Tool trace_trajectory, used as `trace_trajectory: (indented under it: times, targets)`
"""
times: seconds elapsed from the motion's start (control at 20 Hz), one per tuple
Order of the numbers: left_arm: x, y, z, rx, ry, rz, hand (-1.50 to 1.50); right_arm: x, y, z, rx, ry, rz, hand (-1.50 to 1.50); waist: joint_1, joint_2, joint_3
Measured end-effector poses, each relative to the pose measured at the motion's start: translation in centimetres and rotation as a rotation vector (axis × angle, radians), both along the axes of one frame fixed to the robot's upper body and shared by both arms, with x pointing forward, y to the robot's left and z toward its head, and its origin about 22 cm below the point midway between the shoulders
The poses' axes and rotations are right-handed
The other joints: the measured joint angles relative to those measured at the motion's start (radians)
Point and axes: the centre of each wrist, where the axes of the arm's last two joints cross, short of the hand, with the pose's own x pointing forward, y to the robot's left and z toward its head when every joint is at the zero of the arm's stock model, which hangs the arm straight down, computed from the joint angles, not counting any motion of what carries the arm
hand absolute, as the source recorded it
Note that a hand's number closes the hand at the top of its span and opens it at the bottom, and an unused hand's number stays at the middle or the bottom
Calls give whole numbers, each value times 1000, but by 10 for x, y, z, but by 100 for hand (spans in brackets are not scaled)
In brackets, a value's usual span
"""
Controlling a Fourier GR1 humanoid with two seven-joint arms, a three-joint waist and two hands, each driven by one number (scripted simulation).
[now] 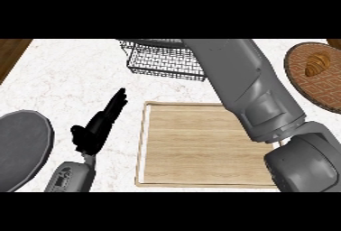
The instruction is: Pick the can from the tray and place it in the tiered basket
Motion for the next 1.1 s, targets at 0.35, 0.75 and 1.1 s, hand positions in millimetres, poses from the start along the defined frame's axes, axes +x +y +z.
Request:
trace_trajectory:
  times: [0.35,0.75,1.1]
  targets:
    - [3,-3,3,0,-1,-6,0,0,7,-4,189,238,-50,-150,4,0,0]
    - [5,-5,6,0,-1,7,0,2,1,-5,362,220,-140,-150,-10,-4,0]
    - [-2,8,0,2,2,33,0,16,-53,16,374,-33,-416,-150,-31,-10,0]
